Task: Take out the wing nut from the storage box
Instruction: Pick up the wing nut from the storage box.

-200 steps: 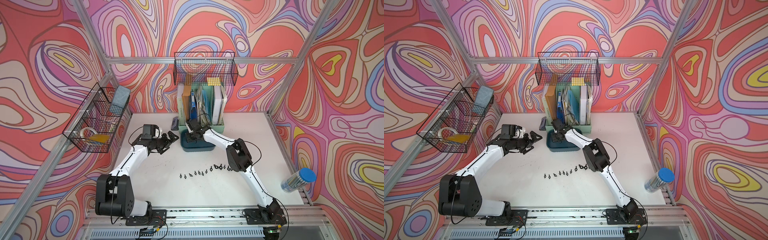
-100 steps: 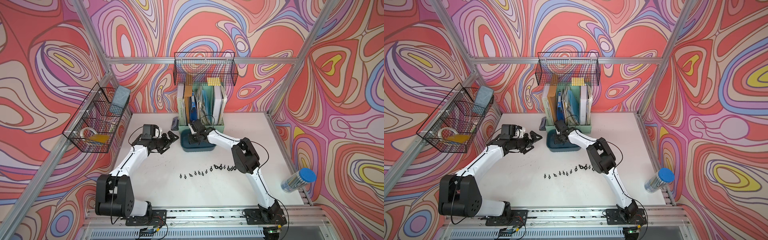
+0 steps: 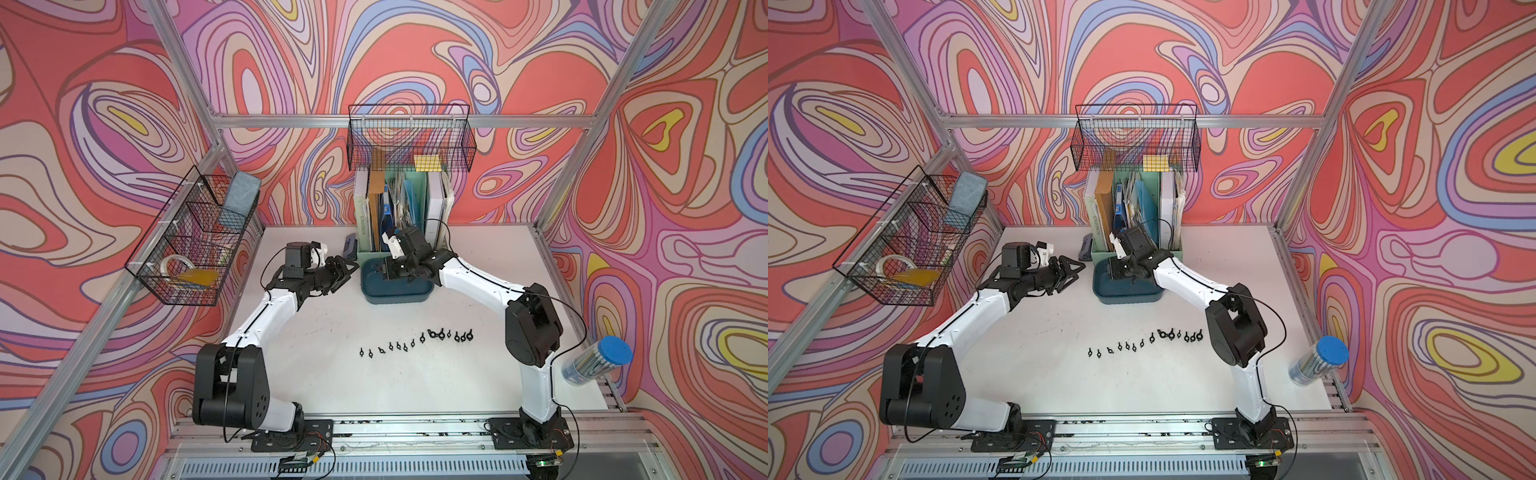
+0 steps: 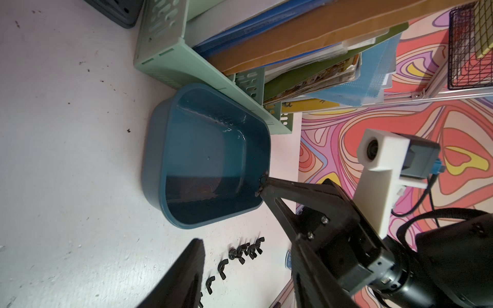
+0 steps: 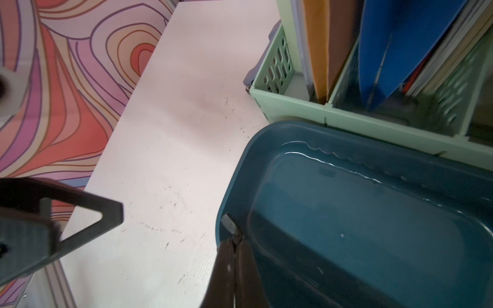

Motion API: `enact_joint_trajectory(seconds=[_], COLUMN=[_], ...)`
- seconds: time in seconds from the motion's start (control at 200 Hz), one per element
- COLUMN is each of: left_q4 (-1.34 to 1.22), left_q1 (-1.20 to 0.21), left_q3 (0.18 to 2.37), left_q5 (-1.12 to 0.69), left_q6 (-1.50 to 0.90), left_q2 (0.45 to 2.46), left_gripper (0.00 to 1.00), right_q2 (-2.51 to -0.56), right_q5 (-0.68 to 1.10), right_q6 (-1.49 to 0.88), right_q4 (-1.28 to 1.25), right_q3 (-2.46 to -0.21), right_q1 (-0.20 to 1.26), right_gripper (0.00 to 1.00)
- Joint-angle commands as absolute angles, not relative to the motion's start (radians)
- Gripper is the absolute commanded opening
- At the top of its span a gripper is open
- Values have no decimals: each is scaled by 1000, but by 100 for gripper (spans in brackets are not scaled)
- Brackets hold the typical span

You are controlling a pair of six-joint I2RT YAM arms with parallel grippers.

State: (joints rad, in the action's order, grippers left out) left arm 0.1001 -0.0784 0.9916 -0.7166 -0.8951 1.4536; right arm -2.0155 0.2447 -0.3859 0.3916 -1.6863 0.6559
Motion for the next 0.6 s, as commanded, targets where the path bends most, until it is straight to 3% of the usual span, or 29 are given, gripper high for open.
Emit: enact_joint_trajectory(seconds=[0.0,0.075,0.155,0.596], left_q4=[33,20,4,5], left_q1=[-105,-119,-125,-126], left_q3=[998,1000,1000,992], left_q5=[-745,-746,-750,-745], left_q6=[-920,-930,-942,-944], left_q2=[1478,1486,1496,1496], left_gripper=[52,51,42,39], right_q2=[-1977,-1963,-1956,-1914], right_q5=[320,332,356,397], right_q6=[-421,-426,-441,-508], right_q4=[380,382,381,327], right_q3=[-1657,-1652,-1648,-1627], right_q1=[665,677,688,718], right_gripper=[0,0,0,0])
